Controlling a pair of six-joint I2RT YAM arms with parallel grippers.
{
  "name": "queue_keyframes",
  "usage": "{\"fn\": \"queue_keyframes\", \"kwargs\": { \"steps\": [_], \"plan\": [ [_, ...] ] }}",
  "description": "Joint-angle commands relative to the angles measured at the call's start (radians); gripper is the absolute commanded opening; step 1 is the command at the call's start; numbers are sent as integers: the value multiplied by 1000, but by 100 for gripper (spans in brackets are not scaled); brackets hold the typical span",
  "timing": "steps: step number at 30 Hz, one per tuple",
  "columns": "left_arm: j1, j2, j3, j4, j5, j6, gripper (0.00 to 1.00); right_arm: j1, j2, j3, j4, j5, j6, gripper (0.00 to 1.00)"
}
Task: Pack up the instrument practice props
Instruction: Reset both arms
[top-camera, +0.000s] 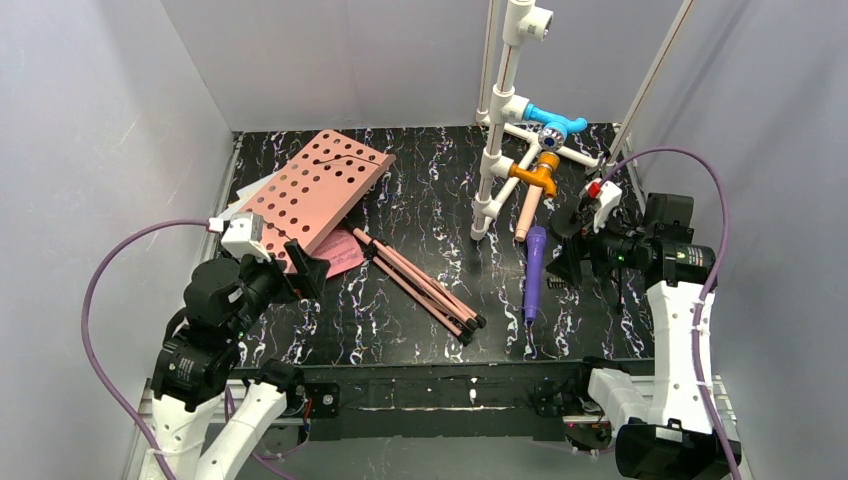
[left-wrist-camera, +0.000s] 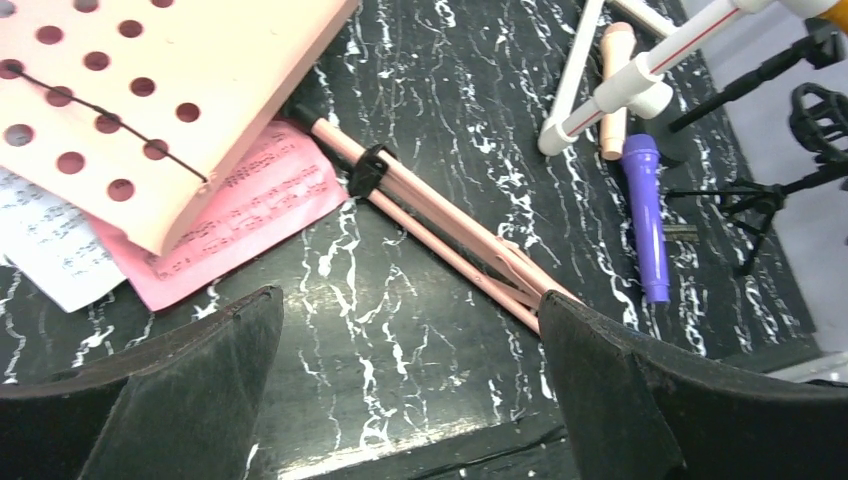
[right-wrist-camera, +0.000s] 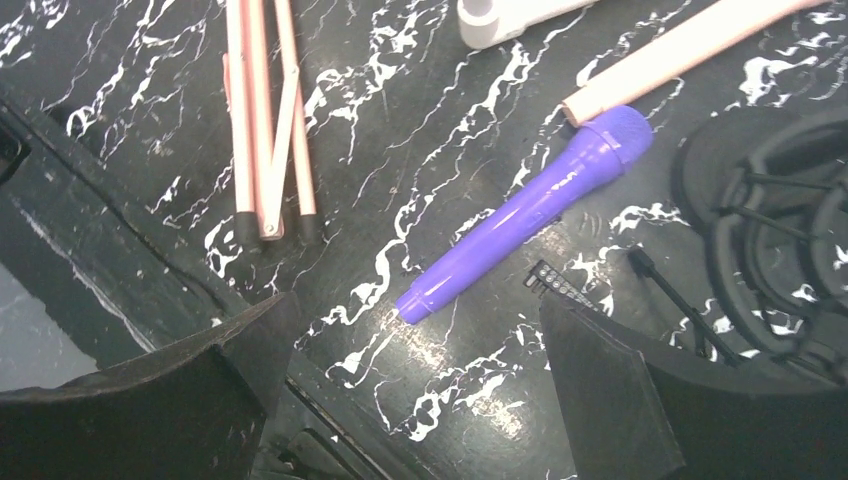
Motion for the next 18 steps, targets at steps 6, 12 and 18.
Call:
{"fn": "queue_keyframes", "kwargs": {
  "steps": [6, 12, 18],
  "plan": [
    [5, -6, 56, -61, -95, 95, 98, -55, -13, 87, 48, 14, 56, 100],
    [5, -10, 75, -71, -109, 119, 98, -72, -35, 70, 118, 4, 158, 100],
    [5, -12, 77, -79, -119, 131, 98, -77, -57, 66, 204, 49, 305, 100]
  ]
}}
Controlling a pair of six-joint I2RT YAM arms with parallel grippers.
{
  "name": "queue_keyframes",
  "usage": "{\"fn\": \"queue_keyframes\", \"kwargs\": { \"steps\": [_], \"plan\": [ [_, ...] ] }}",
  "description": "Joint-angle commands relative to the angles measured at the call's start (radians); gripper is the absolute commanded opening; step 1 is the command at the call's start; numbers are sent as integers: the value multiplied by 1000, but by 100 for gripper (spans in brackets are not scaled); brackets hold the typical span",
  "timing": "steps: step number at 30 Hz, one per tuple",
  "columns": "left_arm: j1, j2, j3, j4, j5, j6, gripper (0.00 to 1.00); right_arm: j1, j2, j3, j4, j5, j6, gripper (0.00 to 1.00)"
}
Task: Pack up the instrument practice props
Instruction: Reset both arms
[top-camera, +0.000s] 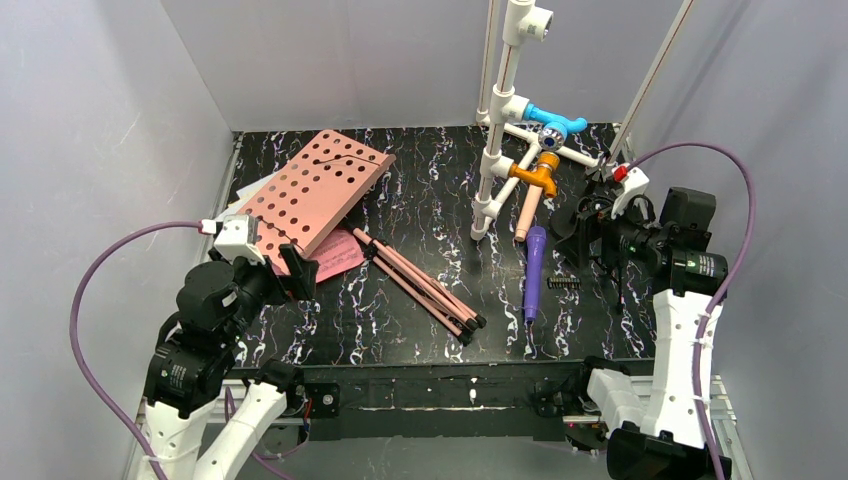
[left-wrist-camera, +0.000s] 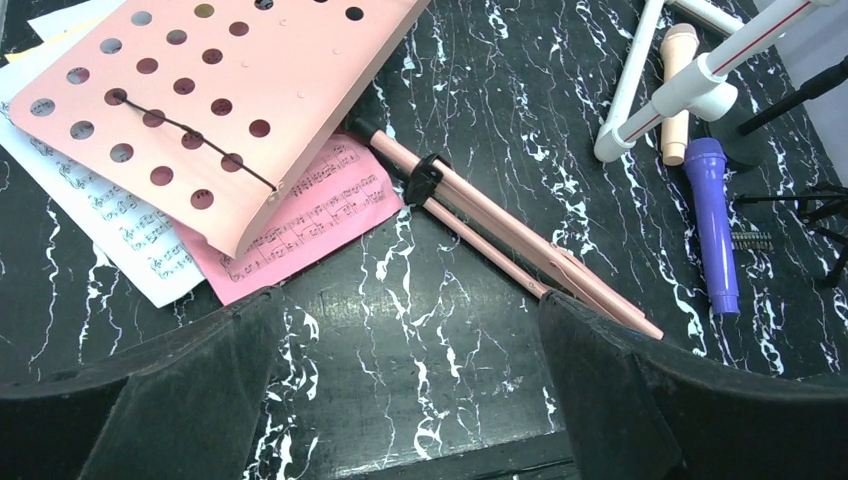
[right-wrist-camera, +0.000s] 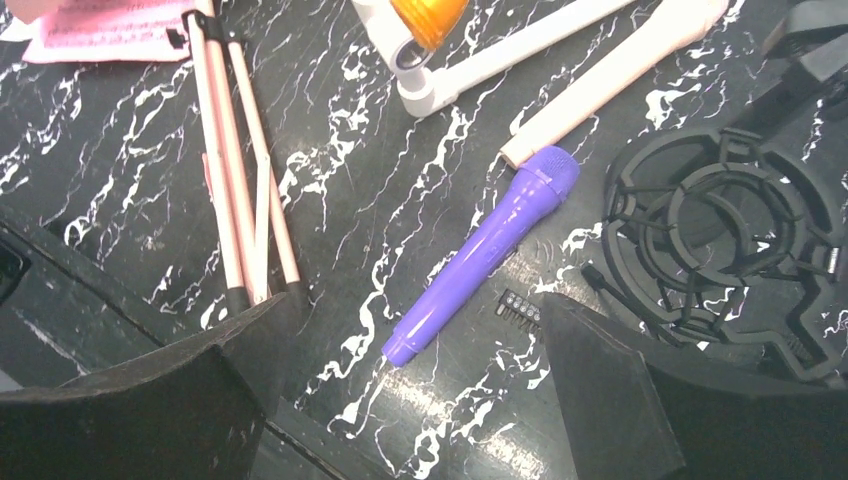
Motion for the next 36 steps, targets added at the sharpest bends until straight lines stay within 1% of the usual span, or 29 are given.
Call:
{"fn": "queue_keyframes", "kwargs": {
  "steps": [1, 8, 36],
  "plan": [
    [5, -12, 27, -26, -23, 27, 98, -9, -24, 17, 102, 19, 135, 100],
    [6, -23, 17, -27, -29, 35, 98, -10, -19, 14, 134, 54, 195, 100],
    [6, -45, -18, -26, -26, 25, 98, -15, -15, -3, 142, 29, 188, 100]
  ]
}}
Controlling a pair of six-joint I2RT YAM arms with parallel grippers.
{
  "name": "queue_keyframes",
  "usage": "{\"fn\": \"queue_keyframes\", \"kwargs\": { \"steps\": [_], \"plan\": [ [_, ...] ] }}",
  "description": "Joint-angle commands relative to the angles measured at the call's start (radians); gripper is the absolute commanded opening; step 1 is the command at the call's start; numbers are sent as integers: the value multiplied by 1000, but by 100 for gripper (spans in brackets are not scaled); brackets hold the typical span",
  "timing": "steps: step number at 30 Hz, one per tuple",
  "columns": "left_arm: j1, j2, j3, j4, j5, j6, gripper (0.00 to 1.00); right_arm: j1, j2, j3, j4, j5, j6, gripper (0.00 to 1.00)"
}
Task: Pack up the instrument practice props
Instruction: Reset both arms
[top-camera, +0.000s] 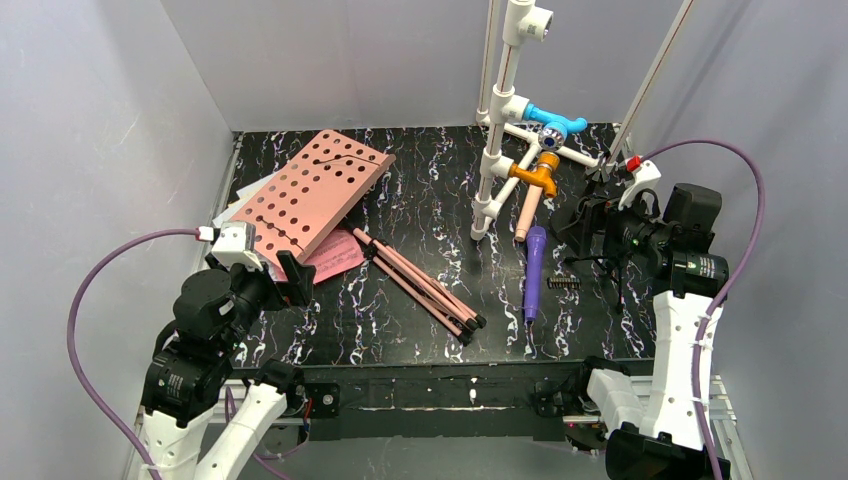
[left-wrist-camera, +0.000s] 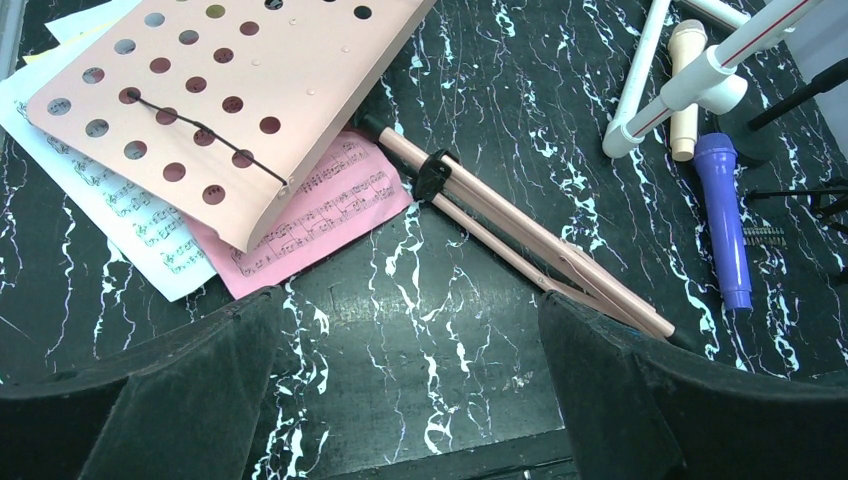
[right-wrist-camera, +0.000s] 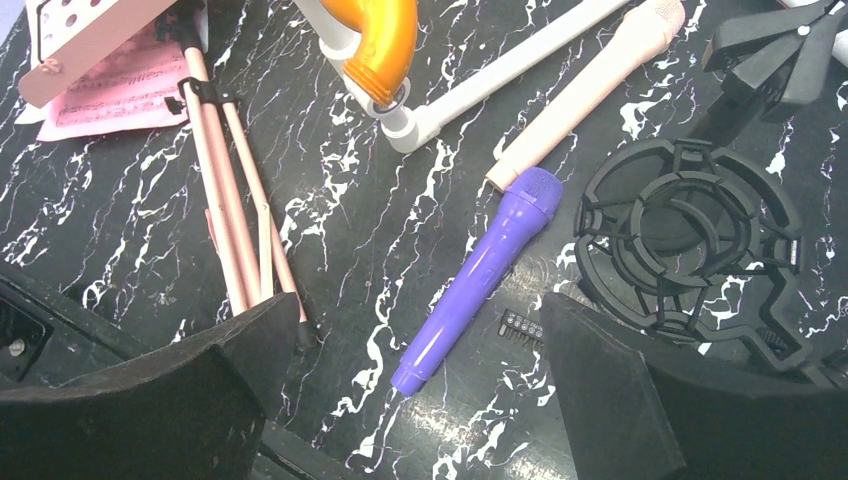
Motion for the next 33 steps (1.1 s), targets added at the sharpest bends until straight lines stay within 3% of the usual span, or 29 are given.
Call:
{"fn": "queue_keyframes", "kwargs": {
  "steps": [1, 33],
  "plan": [
    [5, -6, -9, -5, -13, 6, 98, -7, -4, -1, 35, -15, 12, 100],
    [5, -14, -23, -6, -13, 2, 98, -10, -12, -20, 38, -23, 15, 100]
  ]
}}
